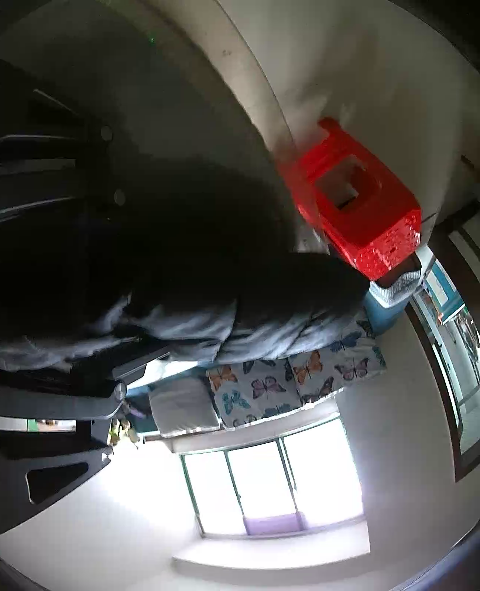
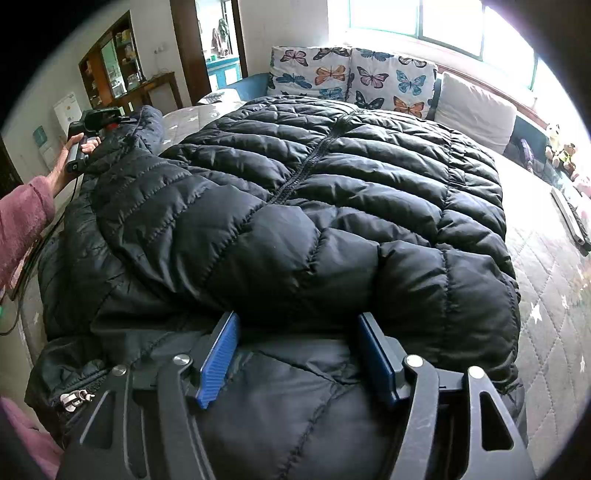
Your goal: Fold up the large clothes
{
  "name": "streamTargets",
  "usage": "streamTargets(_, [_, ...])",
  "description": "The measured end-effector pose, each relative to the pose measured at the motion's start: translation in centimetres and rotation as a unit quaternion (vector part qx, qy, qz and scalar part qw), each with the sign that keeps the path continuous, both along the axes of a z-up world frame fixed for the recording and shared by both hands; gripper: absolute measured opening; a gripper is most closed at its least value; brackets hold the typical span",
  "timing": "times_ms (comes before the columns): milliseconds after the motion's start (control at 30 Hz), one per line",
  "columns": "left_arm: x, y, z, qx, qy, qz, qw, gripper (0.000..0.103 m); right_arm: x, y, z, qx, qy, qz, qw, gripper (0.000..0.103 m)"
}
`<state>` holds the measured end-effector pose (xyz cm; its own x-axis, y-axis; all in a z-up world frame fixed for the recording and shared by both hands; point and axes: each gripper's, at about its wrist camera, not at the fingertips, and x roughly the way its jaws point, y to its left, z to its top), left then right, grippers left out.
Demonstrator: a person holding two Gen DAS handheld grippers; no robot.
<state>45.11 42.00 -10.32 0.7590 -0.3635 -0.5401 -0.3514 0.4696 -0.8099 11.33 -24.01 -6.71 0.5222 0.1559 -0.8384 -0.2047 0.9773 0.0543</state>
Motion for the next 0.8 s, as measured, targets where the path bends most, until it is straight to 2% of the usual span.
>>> streamTargets(33, [0.2,-0.1,0.7,0.002,-0.015,-0.006,0.9999,0.026,0.0,0.0,0.0,0.0,0.0,0.0,1.0,0.072])
streamTargets(100, [0.3,-1.4,2.7,0.023,-0.041,-0.021,0.9987,0.017,0.0,0.0,0.0,-0.001,0.0,0.001,1.0,0.072])
streamTargets(267, [-1.0,-5.3,10.0,0.082,-0.099,-0.052,0.9903,0.013,0.0,0.1,0.0,-0.003,-0.003,0.002,1.0,0.072])
streamTargets(400, [-4.2,-10.2,17.4,0.113,-0.163,-0.087,0.9762,0.013,-0.1,0.2,0.2,-0.006,-0.005,0.002,1.0,0.072])
streamTargets(467, [-5.8,-13.0,20.4,0.139,-0.189,-0.109,0.9659,0.013,-0.1,0.2,0.5,-0.008,-0.006,0.001,1.0,0.072])
streamTargets(600, [-10.9,-20.9,25.8,0.197,-0.239,-0.167,0.936,0.013,-0.8,0.0,1.9,0.002,-0.024,0.002,1.0,0.072])
streamTargets(700, [-14.0,-27.1,27.5,0.239,-0.252,-0.211,0.9136,0.013,-1.9,-0.6,3.4,0.031,-0.051,0.004,0.998,0.072])
streamTargets(800, [-17.6,-33.5,27.5,0.265,-0.256,-0.262,0.8921,0.013,-3.4,-1.6,4.6,0.038,-0.074,-0.001,0.997,0.072])
